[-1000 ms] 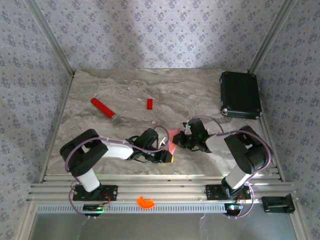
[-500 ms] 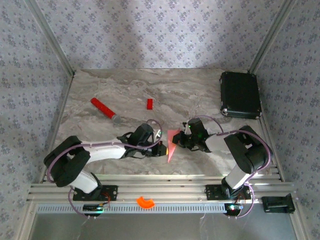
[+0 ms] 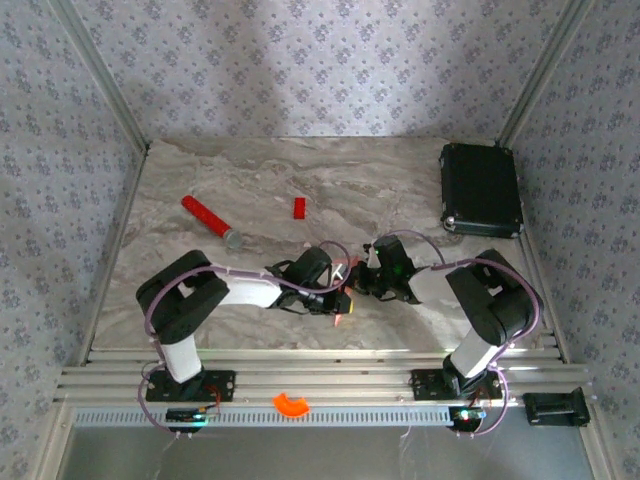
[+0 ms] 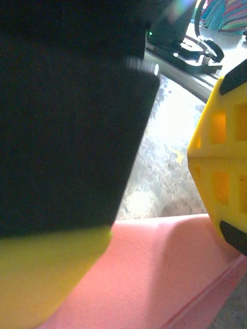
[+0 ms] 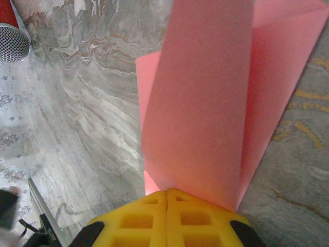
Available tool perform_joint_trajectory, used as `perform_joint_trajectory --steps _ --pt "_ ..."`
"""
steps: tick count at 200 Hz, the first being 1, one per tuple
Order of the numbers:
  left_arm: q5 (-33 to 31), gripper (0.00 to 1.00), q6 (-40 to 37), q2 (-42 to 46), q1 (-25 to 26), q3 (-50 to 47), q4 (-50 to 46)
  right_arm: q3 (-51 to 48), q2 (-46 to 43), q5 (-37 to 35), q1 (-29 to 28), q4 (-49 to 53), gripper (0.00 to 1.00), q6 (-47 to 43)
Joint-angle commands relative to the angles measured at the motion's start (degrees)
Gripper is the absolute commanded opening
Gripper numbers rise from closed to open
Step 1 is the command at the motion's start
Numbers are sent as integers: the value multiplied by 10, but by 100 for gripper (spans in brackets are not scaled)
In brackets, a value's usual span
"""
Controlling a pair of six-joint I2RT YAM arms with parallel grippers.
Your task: Fold a paper plane with a square sheet of paper (pick it up from the middle)
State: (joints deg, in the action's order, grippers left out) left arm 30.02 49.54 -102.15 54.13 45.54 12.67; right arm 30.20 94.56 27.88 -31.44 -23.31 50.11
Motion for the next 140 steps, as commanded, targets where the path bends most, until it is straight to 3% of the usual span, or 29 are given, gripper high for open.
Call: perform_joint_trajectory --steps 1,60,140 --pt "18 0 11 -6 1 -29 29 -8 40 -38 -13 71 7 1" --pt "7 0 38 25 2 -111 66 -5 25 -43 -13 87 7 -3" --pt "-10 0 14 77 -11 -43 15 -6 19 -45 -13 94 7 -5"
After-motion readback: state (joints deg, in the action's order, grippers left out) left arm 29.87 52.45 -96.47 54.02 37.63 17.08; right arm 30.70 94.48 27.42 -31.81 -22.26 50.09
